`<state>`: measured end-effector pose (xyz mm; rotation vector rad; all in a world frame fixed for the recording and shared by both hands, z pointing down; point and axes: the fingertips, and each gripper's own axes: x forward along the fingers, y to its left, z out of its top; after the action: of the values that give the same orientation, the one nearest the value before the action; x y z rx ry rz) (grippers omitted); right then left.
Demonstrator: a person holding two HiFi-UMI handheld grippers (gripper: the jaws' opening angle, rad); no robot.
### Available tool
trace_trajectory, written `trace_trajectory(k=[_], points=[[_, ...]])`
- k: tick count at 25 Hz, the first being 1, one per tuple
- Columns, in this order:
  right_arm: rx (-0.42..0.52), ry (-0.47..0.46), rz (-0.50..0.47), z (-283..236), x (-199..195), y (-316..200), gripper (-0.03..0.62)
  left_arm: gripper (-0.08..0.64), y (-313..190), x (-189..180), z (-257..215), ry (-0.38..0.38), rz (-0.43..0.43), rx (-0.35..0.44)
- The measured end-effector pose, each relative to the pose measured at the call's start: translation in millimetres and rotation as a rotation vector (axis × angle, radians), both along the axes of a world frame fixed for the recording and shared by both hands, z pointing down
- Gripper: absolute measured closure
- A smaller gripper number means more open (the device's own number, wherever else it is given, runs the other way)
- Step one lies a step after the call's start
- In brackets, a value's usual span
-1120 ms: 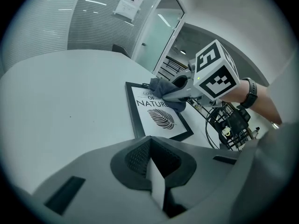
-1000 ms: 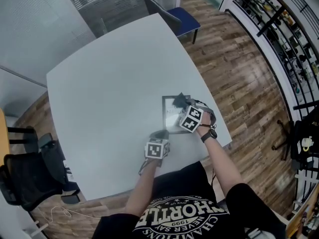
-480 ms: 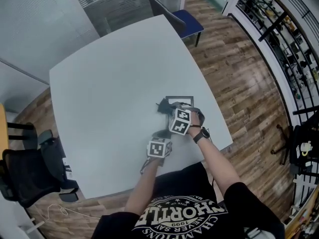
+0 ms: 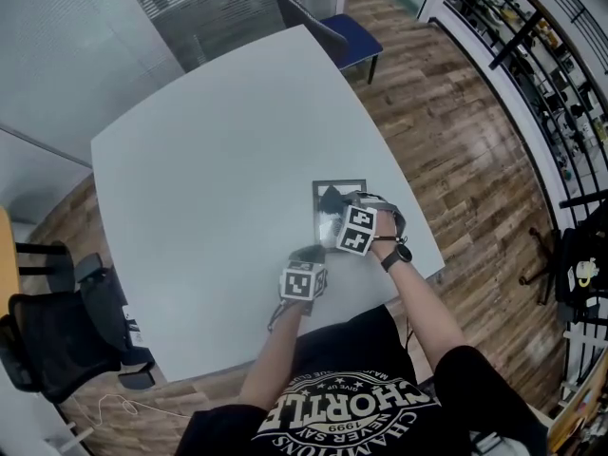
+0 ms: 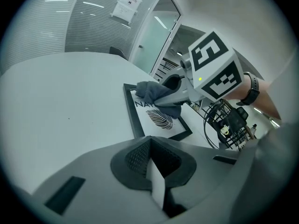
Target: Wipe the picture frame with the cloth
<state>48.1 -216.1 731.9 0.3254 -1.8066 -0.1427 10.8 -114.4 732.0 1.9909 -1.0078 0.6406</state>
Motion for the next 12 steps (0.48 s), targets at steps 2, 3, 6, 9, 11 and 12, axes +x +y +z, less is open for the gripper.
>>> trace_trajectory(k=[2,3,6,9,11,12], points=[[0.003,0.01,0.049,0.7,19.0,-3.0,0.515,0.566,0.5,-0.5,0.4,0.0,-0.002,0.004],[0.001,0.004,0.079,0.3,27.4,-4.6,0.515,0.567,0.8,-0.4,0.6,0.0,-0.003,0.005],[-0.001,-0.036,0.149,-3.6,42.4,-9.3,0.515,0.566,0.8,0.2,0.4,0.005,-0.012,0.007],[-0.008,-0.067,0.186,-5.3,43.9,-10.6,0.515,0.566,0.5,0.2,-0.4,0.003,-0.014,0.01],[-0.003,-0.051,0.182,-3.5,42.6,-10.5,0.515,0.567,0.3,0.4,0.0,0.003,-0.013,0.013],[0.004,-0.03,0.167,-2.0,41.7,-9.8,0.515,0.567,0.5,0.6,0.4,0.006,-0.012,0.014]])
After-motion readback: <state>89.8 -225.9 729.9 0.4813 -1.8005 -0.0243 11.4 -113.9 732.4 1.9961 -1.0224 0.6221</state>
